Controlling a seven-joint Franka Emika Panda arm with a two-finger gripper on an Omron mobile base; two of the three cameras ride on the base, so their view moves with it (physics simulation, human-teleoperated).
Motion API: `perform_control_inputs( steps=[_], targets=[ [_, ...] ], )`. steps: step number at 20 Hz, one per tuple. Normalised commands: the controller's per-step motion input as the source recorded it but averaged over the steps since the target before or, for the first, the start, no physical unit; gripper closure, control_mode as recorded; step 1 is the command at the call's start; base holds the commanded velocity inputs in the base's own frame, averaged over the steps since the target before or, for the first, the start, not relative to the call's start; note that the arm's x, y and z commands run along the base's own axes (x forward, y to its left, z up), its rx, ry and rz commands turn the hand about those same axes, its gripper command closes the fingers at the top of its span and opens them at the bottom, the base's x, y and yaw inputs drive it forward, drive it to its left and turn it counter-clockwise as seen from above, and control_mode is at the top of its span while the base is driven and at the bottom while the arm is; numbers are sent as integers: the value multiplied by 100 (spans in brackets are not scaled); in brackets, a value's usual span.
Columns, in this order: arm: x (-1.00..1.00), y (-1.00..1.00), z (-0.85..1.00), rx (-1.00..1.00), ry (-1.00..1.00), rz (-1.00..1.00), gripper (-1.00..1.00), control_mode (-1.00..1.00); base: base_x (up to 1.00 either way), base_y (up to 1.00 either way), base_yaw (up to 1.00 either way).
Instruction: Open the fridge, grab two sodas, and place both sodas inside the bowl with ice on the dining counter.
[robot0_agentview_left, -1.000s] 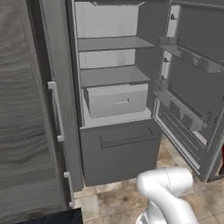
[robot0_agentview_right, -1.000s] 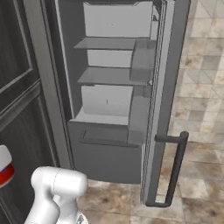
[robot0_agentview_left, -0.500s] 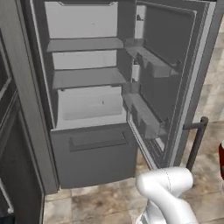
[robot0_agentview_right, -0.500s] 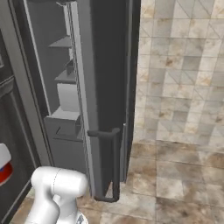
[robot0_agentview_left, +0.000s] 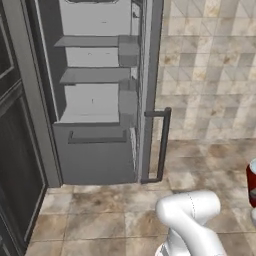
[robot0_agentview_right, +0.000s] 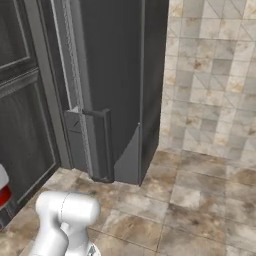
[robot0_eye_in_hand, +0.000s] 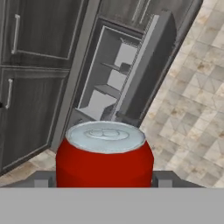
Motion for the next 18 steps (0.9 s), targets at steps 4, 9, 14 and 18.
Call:
perform_control_inputs(
  steps=[4, 9, 14, 18],
  targets=[
    [0, 0, 0, 0, 0, 0, 100, 100, -52, -61, 36],
    [0, 0, 0, 0, 0, 0, 100, 100, -63, -46, 39],
    [0, 0, 0, 0, 0, 0, 100, 100, -78, -37, 42],
    [0, 0, 0, 0, 0, 0, 100, 100, -86, -21, 42]
  ],
)
